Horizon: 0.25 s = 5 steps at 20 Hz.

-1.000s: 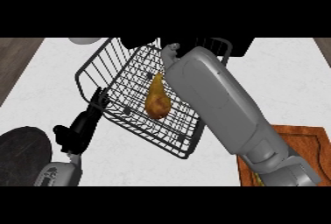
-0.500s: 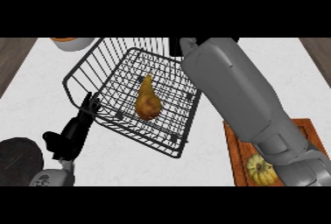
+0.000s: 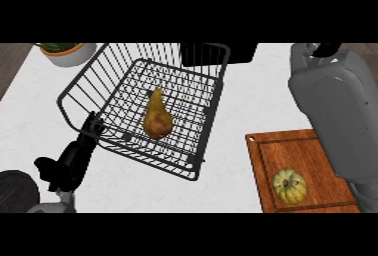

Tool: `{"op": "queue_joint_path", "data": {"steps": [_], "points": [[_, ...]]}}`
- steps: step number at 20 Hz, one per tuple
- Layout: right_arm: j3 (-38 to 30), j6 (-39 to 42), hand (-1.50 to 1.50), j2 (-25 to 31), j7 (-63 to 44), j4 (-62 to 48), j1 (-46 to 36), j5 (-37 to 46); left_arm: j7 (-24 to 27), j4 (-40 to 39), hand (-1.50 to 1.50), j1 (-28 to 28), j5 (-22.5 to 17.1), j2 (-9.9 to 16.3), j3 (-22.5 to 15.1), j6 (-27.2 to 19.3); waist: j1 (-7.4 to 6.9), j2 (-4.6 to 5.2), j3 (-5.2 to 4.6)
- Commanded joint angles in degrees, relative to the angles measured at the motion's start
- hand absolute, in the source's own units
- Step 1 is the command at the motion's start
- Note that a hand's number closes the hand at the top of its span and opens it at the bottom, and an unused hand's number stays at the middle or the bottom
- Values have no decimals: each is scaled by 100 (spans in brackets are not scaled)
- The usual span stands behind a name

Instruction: Pick the pear from the cutting board and place it in the tiered basket

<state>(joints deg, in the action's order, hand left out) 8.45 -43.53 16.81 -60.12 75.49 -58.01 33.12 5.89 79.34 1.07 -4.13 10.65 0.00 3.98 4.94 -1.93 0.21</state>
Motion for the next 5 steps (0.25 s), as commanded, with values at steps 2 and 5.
{"op": "queue_joint_path", "data": {"steps": [2,5], "points": [[-348,357,-150,672,-442,1748,1334,-357,-66,81,0,-35,-26,-89,-68,13,241,-22,-1],[-424,635,-150,990,-460,2792,2274,-648,-105,131,0,-160,-42,-53,-48,42,243,-14,-2]]}}
